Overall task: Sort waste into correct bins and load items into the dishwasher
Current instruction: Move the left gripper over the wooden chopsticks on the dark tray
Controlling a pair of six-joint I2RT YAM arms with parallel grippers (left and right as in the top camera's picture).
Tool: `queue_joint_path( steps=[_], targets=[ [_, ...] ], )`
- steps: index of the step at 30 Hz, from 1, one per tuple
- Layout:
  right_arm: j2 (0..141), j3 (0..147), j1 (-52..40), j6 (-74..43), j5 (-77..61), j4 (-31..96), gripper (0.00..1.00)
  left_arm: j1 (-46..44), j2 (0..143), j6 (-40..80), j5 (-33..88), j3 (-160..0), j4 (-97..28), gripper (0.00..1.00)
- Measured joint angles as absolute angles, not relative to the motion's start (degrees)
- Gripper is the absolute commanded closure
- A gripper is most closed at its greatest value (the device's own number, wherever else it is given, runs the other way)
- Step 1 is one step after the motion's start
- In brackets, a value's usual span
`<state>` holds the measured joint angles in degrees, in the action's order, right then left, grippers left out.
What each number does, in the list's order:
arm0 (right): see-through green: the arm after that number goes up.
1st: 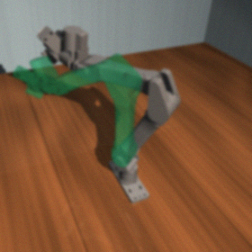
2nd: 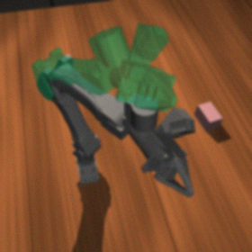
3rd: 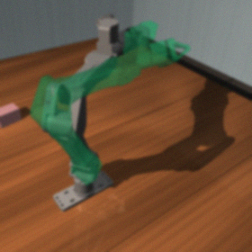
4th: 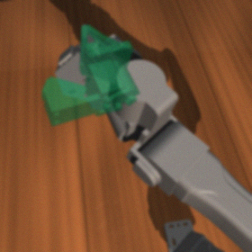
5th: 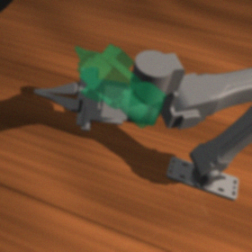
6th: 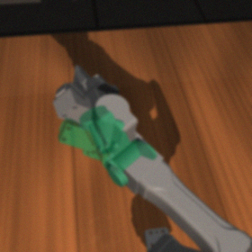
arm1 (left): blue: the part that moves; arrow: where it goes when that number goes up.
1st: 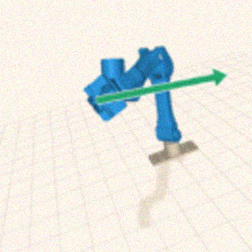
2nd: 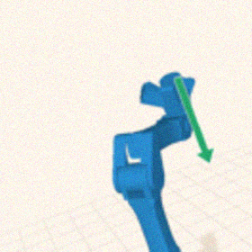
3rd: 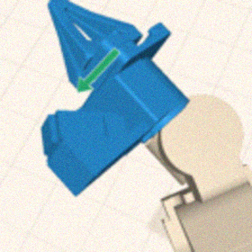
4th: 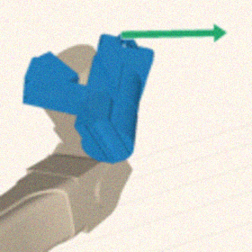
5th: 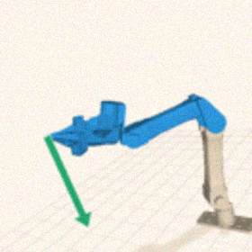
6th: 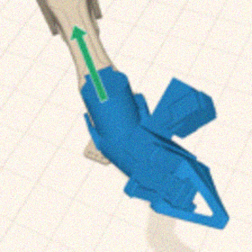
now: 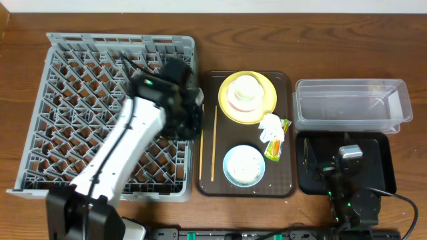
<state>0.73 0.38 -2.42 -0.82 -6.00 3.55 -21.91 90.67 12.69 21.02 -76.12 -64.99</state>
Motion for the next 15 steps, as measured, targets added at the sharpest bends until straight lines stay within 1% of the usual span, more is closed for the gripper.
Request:
queue_joint_path(
  steps=[7,9,10,11,12,13,14,15],
  targets=[
    [0.75,0.38,-2.42,-0.84,-6.0,3.55,0.01,-32.27,90.65,20.69,6.92,-70.7,-53.36,0.92],
    [0.73,0.38,-2.42,-0.82,-6.0,3.55,0.01,-35.75,90.65,21.67,4.01,-69.01,-48.51,0.88],
    [0.73,0.38,-2.42,-0.82,-6.0,3.53,0.01,-36.82,90.65,22.09,3.4,-68.23,-46.76,0.86],
    [0.73,0.4,-2.42,-0.82,-6.0,3.55,0.01,-37.69,90.65,22.15,2.9,-67.68,-45.43,0.78],
    [0.73,0.38,-2.42,-0.82,-6.0,3.55,0.01,-38.89,90.65,22.57,1.87,-66.52,-42.85,0.64],
    [0.73,0.38,-2.42,-0.82,-6.0,3.55,0.01,-39.79,90.65,23.09,0.78,-65.43,-40.86,0.6],
    [0.73,0.38,-2.42,-0.82,-6.0,3.55,0.01,-40.45,90.65,22.94,-0.34,-64.62,-39.94,0.6],
    [0.73,0.4,-2.42,-0.82,-6.0,3.55,0.01,-40.82,90.65,22.9,-1.5,-64.01,-39.64,0.55]
  ],
)
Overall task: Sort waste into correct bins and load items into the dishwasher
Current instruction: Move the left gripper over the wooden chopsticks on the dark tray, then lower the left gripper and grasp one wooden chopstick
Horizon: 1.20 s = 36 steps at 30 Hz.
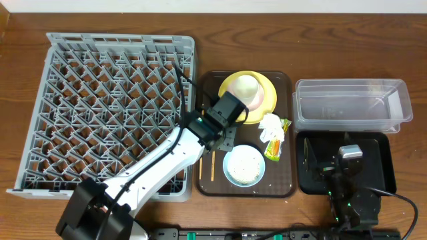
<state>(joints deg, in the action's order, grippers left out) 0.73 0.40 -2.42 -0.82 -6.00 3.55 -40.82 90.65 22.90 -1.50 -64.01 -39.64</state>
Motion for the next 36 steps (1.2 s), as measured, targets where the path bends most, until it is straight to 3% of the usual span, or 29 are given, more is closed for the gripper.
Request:
queue_joint_path(
  steps=[4,13,24,27,36],
  targets=[
    [0.73,0.38,-2.42,-0.84,-6.0,3.55,0.01,-40.97,90.65,23.38,-4.8,-63.29,-39.31,0.55],
    [0.73,0.38,-2.42,-0.82,-6.0,3.55,0.01,-40.99,90.65,23.75,-6.83,-63.29,-38.85,0.8],
    [0.73,0.38,-2.42,-0.82,-6.0,3.55,0.01,-40.99,90.65,23.81,-7.05,-61.95,-37.23,0.8],
    [0.73,0.38,-2.42,-0.84,-6.0,3.55,0.01,-40.99,90.65,23.79,-7.07,-61.95,-37.26,0.92],
    [0.73,0.38,-2.42,-0.82,-6.0,3.55,0.01,-40.99,90.65,25.56,-7.46,-60.82,-35.29,0.92]
  ],
)
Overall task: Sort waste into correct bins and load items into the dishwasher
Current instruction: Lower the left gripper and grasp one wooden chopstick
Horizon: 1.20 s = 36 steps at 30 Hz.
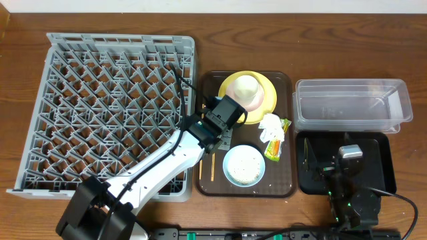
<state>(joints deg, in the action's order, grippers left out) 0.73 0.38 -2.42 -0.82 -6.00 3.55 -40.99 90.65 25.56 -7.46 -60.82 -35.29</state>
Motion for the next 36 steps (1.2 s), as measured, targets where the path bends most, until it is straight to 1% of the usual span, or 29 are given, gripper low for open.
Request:
queue_joint_path(
  steps=[7,10,11,16,17,18,21,29,31,36],
  targets=[
    [0.73,0.38,-2.42,-0.82,-6.0,3.55,0.01,-40.99,92.12,26.79,-9.04,-59.05,-32.23,0.92],
    [0.73,0.38,-2.42,-0.82,-6.0,3.55,0.01,-40.99,93.8,26.87,-9.41,-58.94,-31.38,0.78],
    [0.73,0.38,-2.42,-0.82,-6.0,3.55,0.01,-40.99,94.24,26.92,-9.45,-58.94,-31.46,0.78],
    [0.73,0.4,-2.42,-0.84,-6.0,3.55,0.01,-40.99,94.74,27.18,-9.43,-58.72,-31.79,0.8],
    [0.73,0.4,-2.42,-0.82,-6.0,3.55,0.01,-40.99,94.74,27.16,-9.41,-58.72,-31.83,0.81],
    [0.73,0.4,-2.42,-0.82,-6.0,3.55,0.01,-40.99,94.74,27.18,-9.43,-58.72,-31.83,0.88],
    [0.73,0.4,-2.42,-0.84,-6.0,3.55,0.01,-40.99,94.76,28.14,-9.43,-58.72,-31.88,0.89],
    [0.73,0.4,-2.42,-0.82,-6.0,3.55,0.01,-40.99,98.06,32.03,-9.43,-58.72,-31.81,0.85],
    [0.73,0.4,-2.42,-0.82,-6.0,3.55,0.01,-40.99,98.98,32.42,-9.41,-58.7,-31.79,0.83],
    [0.73,0.4,-2.42,-0.82,-6.0,3.55,0.01,-40.99,99.15,33.01,-9.41,-58.61,-31.09,0.83]
  ],
)
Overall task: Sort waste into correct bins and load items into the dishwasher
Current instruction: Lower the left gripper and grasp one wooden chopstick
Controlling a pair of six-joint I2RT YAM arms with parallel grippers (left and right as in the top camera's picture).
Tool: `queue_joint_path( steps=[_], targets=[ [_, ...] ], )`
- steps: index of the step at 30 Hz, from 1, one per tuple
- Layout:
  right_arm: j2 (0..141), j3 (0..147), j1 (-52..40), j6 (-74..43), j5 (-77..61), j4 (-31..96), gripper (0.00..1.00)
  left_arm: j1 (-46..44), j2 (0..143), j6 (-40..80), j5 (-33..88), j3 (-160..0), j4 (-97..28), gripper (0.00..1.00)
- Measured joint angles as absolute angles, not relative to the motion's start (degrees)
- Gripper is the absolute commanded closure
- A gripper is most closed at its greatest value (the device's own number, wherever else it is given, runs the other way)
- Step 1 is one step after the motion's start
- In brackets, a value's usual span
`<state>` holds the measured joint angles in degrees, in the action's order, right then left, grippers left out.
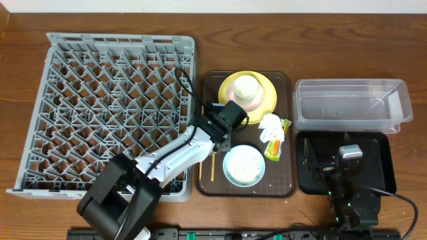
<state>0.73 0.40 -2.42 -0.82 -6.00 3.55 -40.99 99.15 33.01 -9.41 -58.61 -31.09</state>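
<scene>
My left gripper [222, 140] hangs over the left part of the brown tray [288, 87], right above the wooden chopsticks [213, 168]. Its body hides its fingers and the upper half of the sticks, so its state cannot be told. Also on the tray are a yellow plate [265, 101] carrying an upturned pink cup [246, 89], a small pale blue dish [243, 165], and a white and an orange-green wrapper [273, 132]. The grey dish rack [100, 107] lies to the left. My right gripper [308, 160] rests over the black bin [377, 167], dark against dark.
A clear plastic bin [350, 103] stands at the right, behind the black bin. The rack's right wall runs close along the tray's left edge. The left arm stretches from the front edge across the rack's near right corner.
The left gripper has shifted slightly right and toward the tray's middle, still over the chopsticks, and the arm behind it sits lower and more bent. Everything on the tray lies where it was.
The left gripper was first over the right side of the dish rack, with the chopsticks fully visible on the tray. It then stood over the tray's left part, covering the sticks' upper half, and has stayed there with small shifts. The right arm has not moved.
</scene>
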Motion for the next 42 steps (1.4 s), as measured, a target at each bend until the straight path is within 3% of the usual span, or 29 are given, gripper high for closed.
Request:
queue_joint_path(
  steps=[2,8,11,15,20,21,32,36,42],
  targets=[
    [0.73,0.38,-2.42,-0.82,-6.0,3.55,0.01,-40.99,99.15,33.04,-9.41,-58.61,-30.83,0.79],
    [0.73,0.4,-2.42,-0.82,-6.0,3.55,0.01,-40.99,99.18,33.21,-9.43,-58.59,-29.34,0.79],
    [0.73,0.4,-2.42,-0.82,-6.0,3.55,0.01,-40.99,99.39,33.19,-9.45,-58.59,-28.99,0.89],
    [0.73,0.4,-2.42,-0.82,-6.0,3.55,0.01,-40.99,101.65,33.04,-9.43,-58.59,-27.38,0.88],
    [0.73,0.38,-2.42,-0.82,-6.0,3.55,0.01,-41.04,104.29,33.01,-9.65,-58.59,-26.35,0.83],
    [0.73,0.38,-2.42,-0.82,-6.0,3.55,0.01,-41.04,104.31,32.99,-9.74,-58.59,-26.3,0.78],
    [0.73,0.4,-2.42,-0.82,-6.0,3.55,0.01,-41.06,104.62,32.99,-10.52,-58.7,-25.96,0.77],
    [0.73,0.4,-2.42,-0.82,-6.0,3.55,0.01,-41.04,104.64,32.99,-10.72,-58.72,-26.09,0.69],
    [0.73,0.4,-2.42,-0.84,-6.0,3.55,0.01,-41.04,104.64,33.08,-10.87,-58.74,-26.11,0.74]
  ],
)
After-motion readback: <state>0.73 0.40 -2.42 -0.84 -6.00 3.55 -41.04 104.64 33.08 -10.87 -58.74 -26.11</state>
